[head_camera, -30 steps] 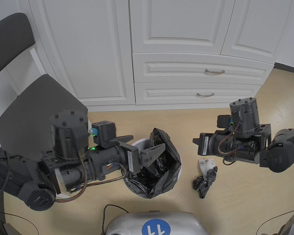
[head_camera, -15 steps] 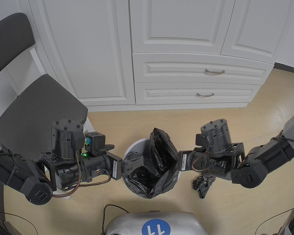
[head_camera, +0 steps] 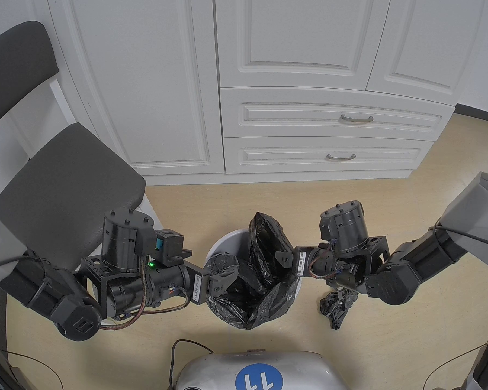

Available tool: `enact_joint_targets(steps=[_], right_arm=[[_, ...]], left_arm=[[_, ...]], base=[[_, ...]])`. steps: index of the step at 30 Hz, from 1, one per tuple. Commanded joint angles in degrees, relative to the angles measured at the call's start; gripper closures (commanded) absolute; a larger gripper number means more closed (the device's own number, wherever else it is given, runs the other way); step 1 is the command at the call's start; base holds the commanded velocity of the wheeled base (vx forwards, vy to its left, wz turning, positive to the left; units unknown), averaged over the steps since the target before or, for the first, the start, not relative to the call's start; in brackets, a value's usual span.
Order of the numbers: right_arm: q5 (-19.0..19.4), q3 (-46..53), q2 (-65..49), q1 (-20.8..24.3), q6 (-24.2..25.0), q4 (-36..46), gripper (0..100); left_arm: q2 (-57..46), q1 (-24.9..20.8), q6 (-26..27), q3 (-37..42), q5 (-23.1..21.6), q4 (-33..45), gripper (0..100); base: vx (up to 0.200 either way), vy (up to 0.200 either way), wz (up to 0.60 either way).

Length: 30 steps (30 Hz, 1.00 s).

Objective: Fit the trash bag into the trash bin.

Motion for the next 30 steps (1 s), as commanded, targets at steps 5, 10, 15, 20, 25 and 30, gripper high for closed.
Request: enact_joint_targets(steps=[5,10,15,20,25,30], right_arm=[[-1.1,-4.7,8.7,-1.9,1.5,0.0,0],[-1.1,-6.5,11.3,-2.7,2.5,-0.1,100],[-1.1,-6.4,9.9,-2.5,3.5,0.0,100],[-1.1,-5.5,7.9,-2.0,3.6,0.0,100],[-1.1,-4.7,5.8,-1.8,3.5,0.0,100],[-1.1,-4.3,4.6,-1.8,3.5,0.1,100]], left_arm=[[1.5,0.0,0.8,-0.2,2.3,-0.1,0],[2.5,-0.8,1.3,0.0,2.3,-0.1,0],[7.9,-1.3,1.3,-0.5,2.4,-1.5,0],[15.9,-0.9,1.2,-0.6,3.3,-9.7,0],[19.2,0.9,5.4,-0.1,7.5,-13.0,0],[19.9,1.8,8.4,0.3,7.5,-13.2,0]], base=[[0.000,0.000,0.00],[0.000,0.000,0.00],[0.000,0.000,0.00],[0.000,0.000,0.00],[0.000,0.000,0.00],[0.000,0.000,0.00]])
